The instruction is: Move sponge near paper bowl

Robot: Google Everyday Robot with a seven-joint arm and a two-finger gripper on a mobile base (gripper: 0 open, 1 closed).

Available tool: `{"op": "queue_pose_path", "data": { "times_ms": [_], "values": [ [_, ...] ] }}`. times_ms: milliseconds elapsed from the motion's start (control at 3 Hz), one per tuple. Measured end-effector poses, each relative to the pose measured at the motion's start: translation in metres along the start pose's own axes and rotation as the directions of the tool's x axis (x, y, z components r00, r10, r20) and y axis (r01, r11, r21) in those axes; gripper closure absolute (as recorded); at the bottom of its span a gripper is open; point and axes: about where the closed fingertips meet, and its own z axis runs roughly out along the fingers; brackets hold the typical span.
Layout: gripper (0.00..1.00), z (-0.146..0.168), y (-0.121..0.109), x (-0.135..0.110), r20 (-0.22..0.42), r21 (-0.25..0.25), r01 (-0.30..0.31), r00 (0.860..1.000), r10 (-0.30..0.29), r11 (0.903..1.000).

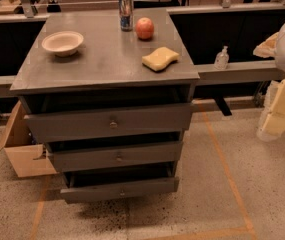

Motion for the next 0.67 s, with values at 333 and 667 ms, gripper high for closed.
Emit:
{"op": "queue_pose_path", "data": {
  "times_ms": [333,667],
  "values": [
    [0.00,0.000,0.000,0.000,0.000,0.000,0.000,1.000,0.000,1.0000],
    [0.00,0.006,-0.021,-0.007,0.021,0.071,-0.070,0.997,0.069,0.9950]
  ]
}}
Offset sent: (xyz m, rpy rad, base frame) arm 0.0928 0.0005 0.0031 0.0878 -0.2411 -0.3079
